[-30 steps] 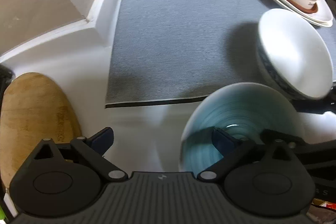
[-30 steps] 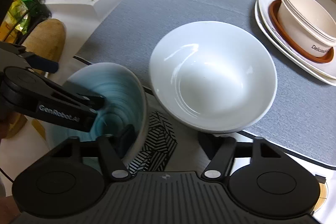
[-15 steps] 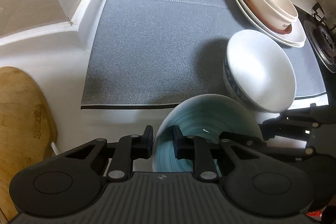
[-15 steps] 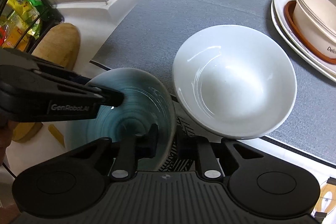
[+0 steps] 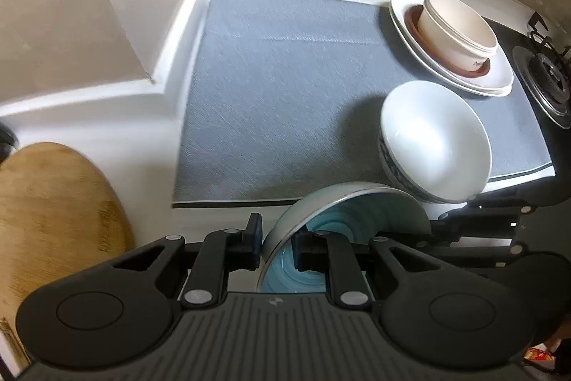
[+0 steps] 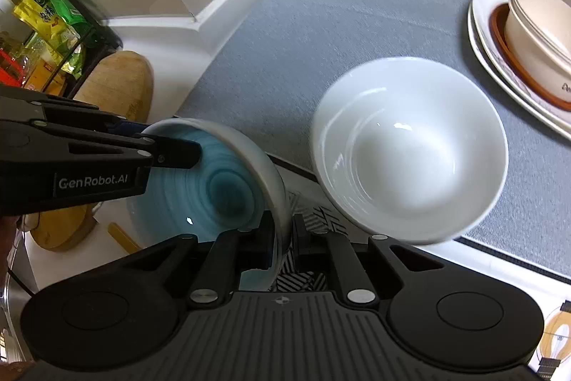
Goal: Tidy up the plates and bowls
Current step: 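Lift and carry the teal bowl with the left gripper over the stack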
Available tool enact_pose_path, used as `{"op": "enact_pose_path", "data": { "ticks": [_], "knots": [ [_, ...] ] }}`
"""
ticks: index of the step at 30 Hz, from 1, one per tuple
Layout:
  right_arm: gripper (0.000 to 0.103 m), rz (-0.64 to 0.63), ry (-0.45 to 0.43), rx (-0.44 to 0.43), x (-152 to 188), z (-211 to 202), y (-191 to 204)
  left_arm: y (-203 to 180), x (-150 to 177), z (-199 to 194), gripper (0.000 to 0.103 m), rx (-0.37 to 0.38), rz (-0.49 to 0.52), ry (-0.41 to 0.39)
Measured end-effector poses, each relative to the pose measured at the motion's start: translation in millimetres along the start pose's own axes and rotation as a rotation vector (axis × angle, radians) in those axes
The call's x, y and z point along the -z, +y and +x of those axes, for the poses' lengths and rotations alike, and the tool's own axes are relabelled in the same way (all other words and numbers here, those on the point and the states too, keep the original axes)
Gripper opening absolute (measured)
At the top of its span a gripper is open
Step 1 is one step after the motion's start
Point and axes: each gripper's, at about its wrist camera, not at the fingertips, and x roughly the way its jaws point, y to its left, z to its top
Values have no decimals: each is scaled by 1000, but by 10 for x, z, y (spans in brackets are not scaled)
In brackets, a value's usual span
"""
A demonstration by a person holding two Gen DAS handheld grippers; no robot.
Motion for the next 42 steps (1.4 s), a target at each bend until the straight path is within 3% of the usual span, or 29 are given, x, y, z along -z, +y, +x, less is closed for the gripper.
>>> {"op": "enact_pose_path", "data": {
  "ticks": [12,28,35,42],
  "knots": [
    [11,-12,-32,2,-173,53,108,201,-53,3,18,-1,-79,-40],
    [11,-13,-153,-17,-499,-277,85,283,-343,-297,18,12,-115,-112],
    [11,20,-228,14,-667,-563,-206,-17,-681,-457,18,56,-59,-179],
    [11,68,-322,82,-767,-1052,-712,-547,-1180,-549,18,127,25,-250]
  ]
}}
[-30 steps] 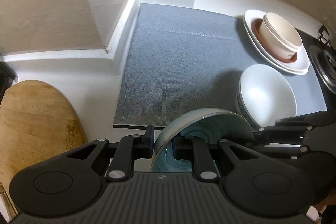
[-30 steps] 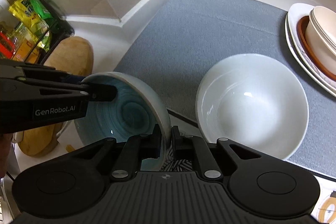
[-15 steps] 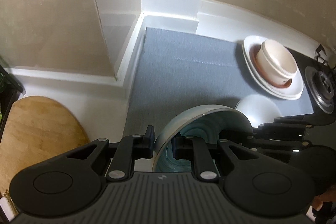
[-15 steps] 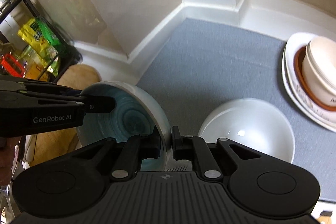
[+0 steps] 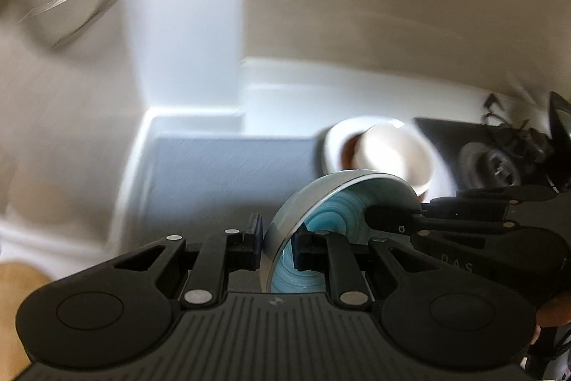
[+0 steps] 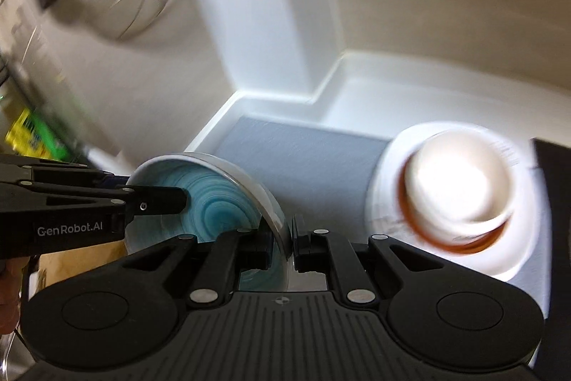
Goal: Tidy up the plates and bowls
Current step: 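Lift and carry the teal bowl with the left gripper over the stack, then lower the teal bowl into the cream bowl and open left gripper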
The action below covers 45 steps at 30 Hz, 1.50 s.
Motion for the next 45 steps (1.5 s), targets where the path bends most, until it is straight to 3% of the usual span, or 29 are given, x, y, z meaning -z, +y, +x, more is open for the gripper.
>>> {"op": "enact_pose_path", "data": {
  "ticks": [6,15,23,33,38,39,40,41,43,44,45],
  "knots": [
    [11,43,-34,105,-209,-246,-551,-479,-449,291,18,97,61,-10],
    [11,146,28,231,-438,-205,-1323,-1050,-898,1008,16,196,130,98],
    [11,184,110,273,-466,124,-1667,-1169,-970,1454,12,172,166,188],
    [11,166,164,279,-571,433,-1725,-1073,-999,1766,11,143,156,253],
    [10,145,170,324,-594,547,-1750,-1027,-1049,1923,11,114,135,283],
    [10,153,178,323,-592,565,-1768,-994,-1063,1948,13,108,115,285],
    [10,166,185,324,-586,580,-1787,-970,-1075,1957,27,100,106,280],
    [10,173,188,327,-584,594,-1806,-945,-1086,1956,50,94,98,270],
    [11,189,180,328,-562,589,-1833,-878,-1112,1921,76,96,71,236],
    [11,208,173,319,-550,581,-1860,-846,-1129,1897,84,97,59,217],
    [13,234,165,310,-540,566,-1890,-813,-1148,1877,85,95,45,203]
  ]
}}
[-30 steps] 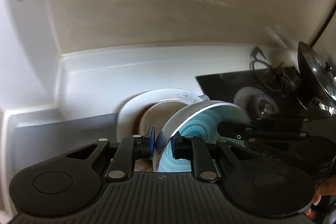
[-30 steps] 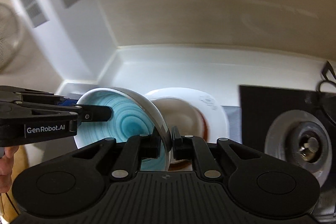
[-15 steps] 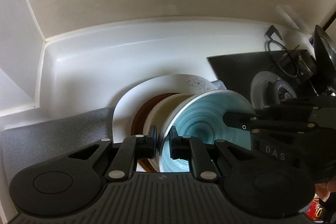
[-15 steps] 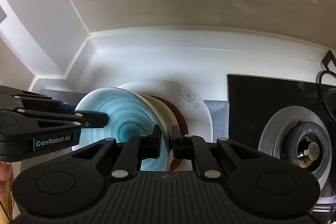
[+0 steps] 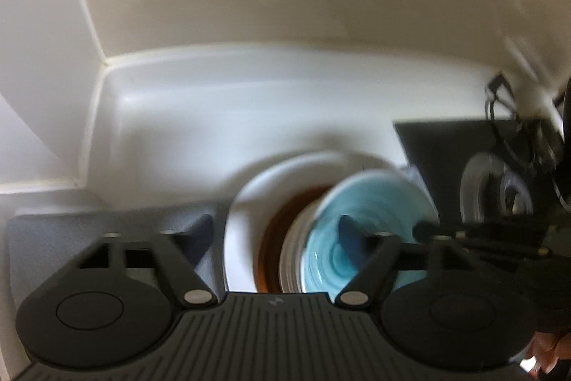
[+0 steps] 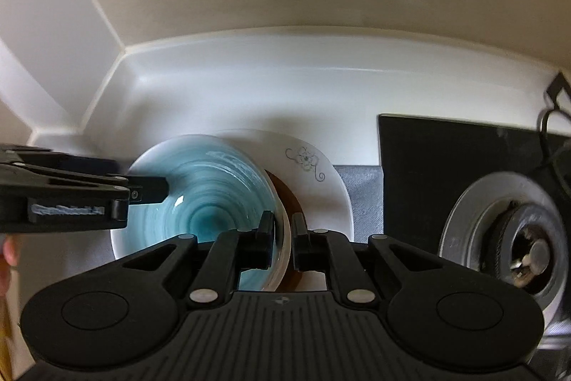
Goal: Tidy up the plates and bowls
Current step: 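Lower the teal bowl into the cream bowl and open left gripper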
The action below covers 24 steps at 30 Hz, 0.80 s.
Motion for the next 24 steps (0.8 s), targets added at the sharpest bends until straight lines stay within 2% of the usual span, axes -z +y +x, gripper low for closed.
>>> {"op": "enact_pose_path", "data": {
  "ticks": [2,5,9,12,14,18,21,24],
  "knots": [
    [13,55,-7,-24,10,-6,-75,74,-47,-6,85,3,-39,-7],
    [13,121,-28,-53,20,-8,-137,166,-118,102,87,32,-107,28],
    [15,118,-40,-38,12,-26,-132,256,-140,256,89,52,-162,80],
    [21,112,-37,-23,6,-48,-123,246,-115,273,89,43,-161,79],
    [21,108,-42,-26,3,-51,-128,227,-81,210,88,29,-152,56],
    [22,114,-60,-40,30,-54,-150,204,-56,31,91,51,-138,3],
    [22,93,-92,-39,100,-78,-133,154,-12,-60,92,54,-111,-17],
    [24,56,-160,-63,228,-90,-147,104,23,-86,92,63,-99,-23]
  ]
}}
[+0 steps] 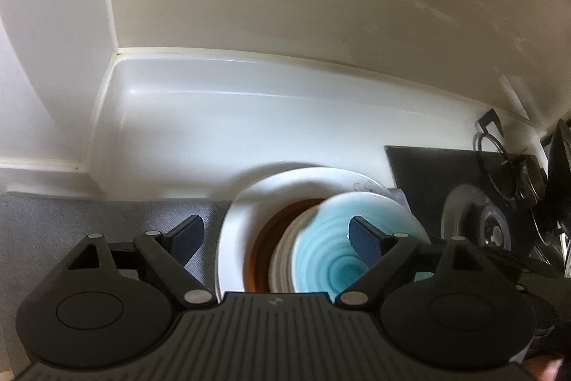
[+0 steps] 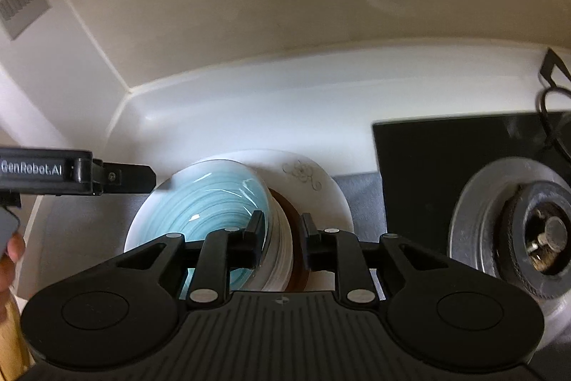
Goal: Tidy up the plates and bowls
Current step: 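Lower the teal bowl into the cream bowl and open left gripper, then move the left gripper back toward the white patterned bowl on the mat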
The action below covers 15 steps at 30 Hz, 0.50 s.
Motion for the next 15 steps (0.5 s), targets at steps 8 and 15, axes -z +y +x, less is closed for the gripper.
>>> {"op": "enact_pose_path", "data": {
  "ticks": [8,15],
  "knots": [
    [40,52,-91,-91,216,-19,-201,-101,126,6,92,-16,28,8],
    [58,62,-157,-102,226,-405,-169,-122,311,-377,94,-33,60,-83]
  ]
}}
